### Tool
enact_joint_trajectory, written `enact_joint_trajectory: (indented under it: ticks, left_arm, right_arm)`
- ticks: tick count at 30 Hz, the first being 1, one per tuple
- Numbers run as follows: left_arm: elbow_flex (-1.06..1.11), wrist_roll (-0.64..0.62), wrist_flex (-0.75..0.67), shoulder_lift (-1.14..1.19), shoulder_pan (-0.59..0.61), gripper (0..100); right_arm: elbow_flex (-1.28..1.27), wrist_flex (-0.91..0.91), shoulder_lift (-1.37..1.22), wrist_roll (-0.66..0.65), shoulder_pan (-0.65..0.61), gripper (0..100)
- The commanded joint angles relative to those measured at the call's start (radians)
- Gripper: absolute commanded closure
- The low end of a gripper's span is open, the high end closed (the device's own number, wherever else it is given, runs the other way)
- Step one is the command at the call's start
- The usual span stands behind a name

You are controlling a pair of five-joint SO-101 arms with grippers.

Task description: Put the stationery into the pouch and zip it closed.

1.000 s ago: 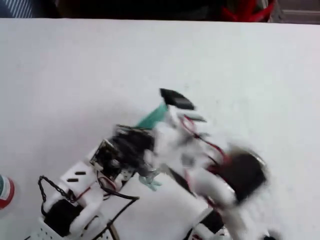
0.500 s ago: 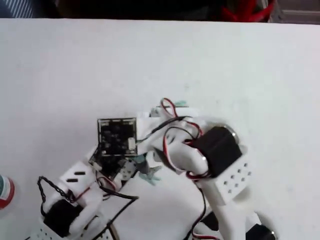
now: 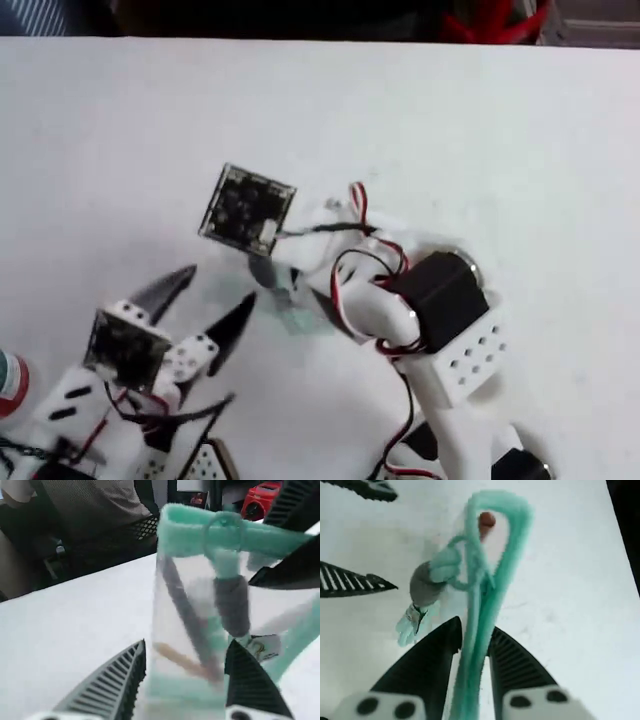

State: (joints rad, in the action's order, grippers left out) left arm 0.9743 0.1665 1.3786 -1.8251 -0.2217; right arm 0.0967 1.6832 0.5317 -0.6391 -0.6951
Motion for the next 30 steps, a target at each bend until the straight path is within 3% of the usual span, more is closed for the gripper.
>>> enact_joint_trajectory:
  ticks: [1, 4, 10, 14, 18, 22, 25, 28, 30]
  left_arm:
    - [-0.109, 0.064, 0.014, 0.008, 0.093, 74]
    - [-0.184, 0.061, 0.012, 0.013, 0.134, 74]
    - [-0.023, -0.075, -0.080, 0.016, -0.035, 74]
    - [0.147, -0.147, -0.198, 0.015, -0.019, 75]
    - [0.255, -0.219, -0.328, 0.015, 0.071, 75]
    - [0.276, -0.222, -0.359, 0.015, 0.096, 76]
    - [0.269, -0.215, -0.365, 0.010, 0.087, 87]
    - [0.256, -0.081, -0.356, 0.010, -0.001, 97]
    - [0.259, -0.052, -0.353, 0.010, -0.051, 98]
  right_arm:
    - [0.020, -0.056, 0.008, 0.041, 0.015, 97.8]
    - [-0.040, -0.093, 0.007, 0.041, 0.008, 97.8]
    - [-0.147, -0.176, 0.012, 0.074, 0.013, 97.8]
    - [-0.164, -0.183, 0.012, 0.080, 0.007, 97.8]
    - [-0.163, -0.180, 0.012, 0.074, 0.007, 97.8]
    - [-0.163, -0.177, 0.012, 0.074, 0.007, 97.8]
    - [-0.164, -0.179, 0.012, 0.074, 0.007, 97.8]
    - [-0.164, -0.182, 0.012, 0.074, 0.007, 97.8]
    - [-0.164, -0.180, 0.012, 0.074, 0.007, 97.8]
